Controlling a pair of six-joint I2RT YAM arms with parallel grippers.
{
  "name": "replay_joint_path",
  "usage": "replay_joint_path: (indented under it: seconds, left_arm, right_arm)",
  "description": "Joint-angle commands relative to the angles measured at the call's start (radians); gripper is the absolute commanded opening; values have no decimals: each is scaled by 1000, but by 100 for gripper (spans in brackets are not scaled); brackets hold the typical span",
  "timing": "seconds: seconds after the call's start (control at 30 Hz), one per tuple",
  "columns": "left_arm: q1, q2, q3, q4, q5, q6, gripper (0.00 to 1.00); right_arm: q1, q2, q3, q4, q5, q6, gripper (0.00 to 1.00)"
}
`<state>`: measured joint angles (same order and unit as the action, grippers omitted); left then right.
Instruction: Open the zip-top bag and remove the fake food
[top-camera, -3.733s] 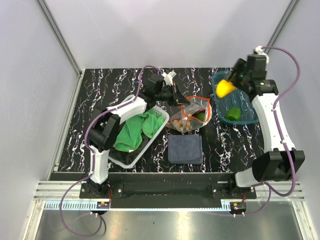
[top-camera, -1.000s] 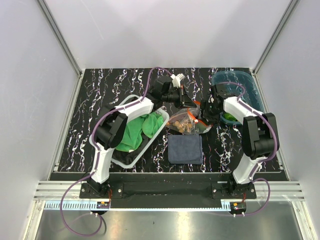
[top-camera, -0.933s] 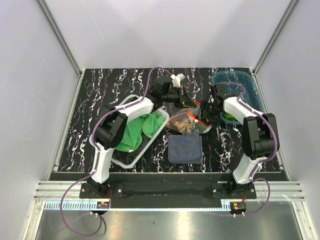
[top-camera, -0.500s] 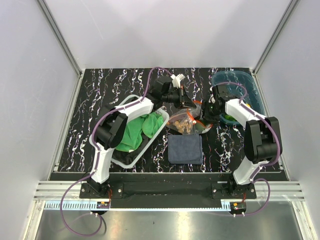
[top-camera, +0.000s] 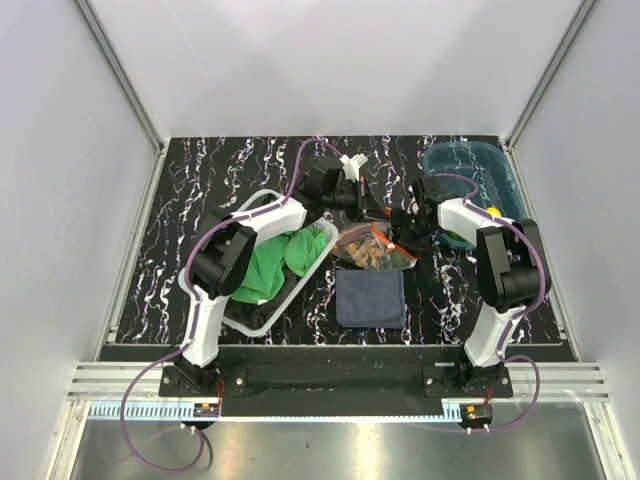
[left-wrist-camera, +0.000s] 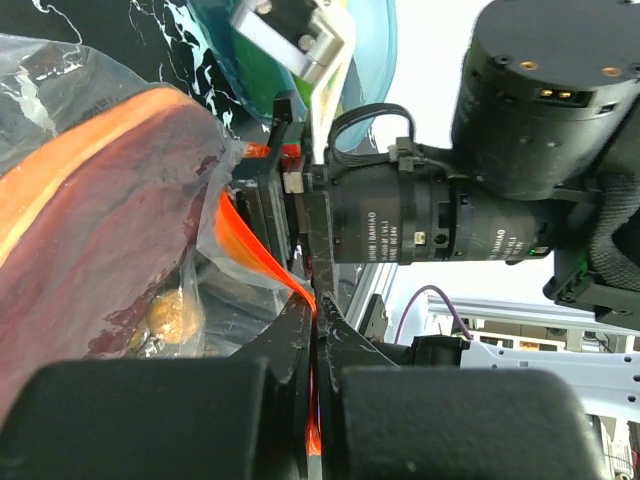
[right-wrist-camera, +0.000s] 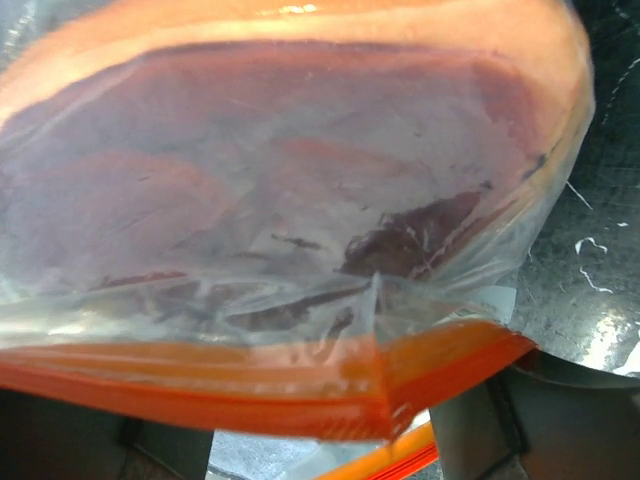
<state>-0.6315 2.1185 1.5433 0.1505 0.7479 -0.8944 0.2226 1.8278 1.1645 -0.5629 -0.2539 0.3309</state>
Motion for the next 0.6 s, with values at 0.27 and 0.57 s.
replay_joint_path:
  seconds: [0.27, 0.57]
  left_arm:
    - [-7, -6, 46, -37, 8, 78, 0]
    - [-7, -43, 35, -69, 13, 118, 0]
  right_arm:
    - [11, -140, 75, -17, 42, 63, 48]
    - [9, -107, 218, -104, 42, 169, 31]
